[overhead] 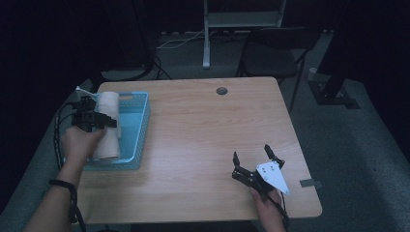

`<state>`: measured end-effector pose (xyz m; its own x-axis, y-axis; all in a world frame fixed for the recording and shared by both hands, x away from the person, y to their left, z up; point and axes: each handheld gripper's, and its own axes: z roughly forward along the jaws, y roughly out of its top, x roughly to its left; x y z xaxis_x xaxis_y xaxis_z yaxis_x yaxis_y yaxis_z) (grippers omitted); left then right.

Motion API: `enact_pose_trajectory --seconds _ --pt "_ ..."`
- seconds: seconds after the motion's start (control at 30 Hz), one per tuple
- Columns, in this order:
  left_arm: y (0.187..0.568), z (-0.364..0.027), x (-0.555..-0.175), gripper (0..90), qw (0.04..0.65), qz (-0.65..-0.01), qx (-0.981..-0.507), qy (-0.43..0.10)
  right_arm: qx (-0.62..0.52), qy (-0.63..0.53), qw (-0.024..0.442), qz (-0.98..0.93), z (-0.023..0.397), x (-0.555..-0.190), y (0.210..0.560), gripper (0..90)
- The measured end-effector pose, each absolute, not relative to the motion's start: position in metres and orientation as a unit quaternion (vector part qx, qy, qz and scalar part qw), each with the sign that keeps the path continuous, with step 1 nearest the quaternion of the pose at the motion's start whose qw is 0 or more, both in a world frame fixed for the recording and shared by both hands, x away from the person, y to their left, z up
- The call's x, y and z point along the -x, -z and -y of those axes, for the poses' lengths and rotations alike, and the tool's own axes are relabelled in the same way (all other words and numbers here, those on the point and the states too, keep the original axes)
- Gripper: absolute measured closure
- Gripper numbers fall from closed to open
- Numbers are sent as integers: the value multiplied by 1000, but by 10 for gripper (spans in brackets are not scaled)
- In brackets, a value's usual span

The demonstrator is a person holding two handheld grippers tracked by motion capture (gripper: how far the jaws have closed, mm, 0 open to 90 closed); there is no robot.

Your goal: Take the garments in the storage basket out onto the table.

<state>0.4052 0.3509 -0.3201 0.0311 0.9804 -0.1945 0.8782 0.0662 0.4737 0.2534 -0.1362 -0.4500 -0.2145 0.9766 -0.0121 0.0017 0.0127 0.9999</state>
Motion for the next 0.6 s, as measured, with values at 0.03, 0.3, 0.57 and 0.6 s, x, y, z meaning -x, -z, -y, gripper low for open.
enact_pose_trajectory --seconds 0.03,0.3,0.57,0.6 --pt "318 -351 -404 609 246 -687 -675 -107 -441 -547 446 -555 136 -253 450 2" --pt "313 -354 -400 609 252 -687 -674 -99 -441 -548 445 -555 136 -254 450 2" --pt "299 -352 -399 609 259 -685 -673 -106 -441 -548 444 -555 137 -254 450 2" --pt "298 -352 -399 609 261 -685 -672 -103 -441 -548 444 -555 137 -254 450 2"
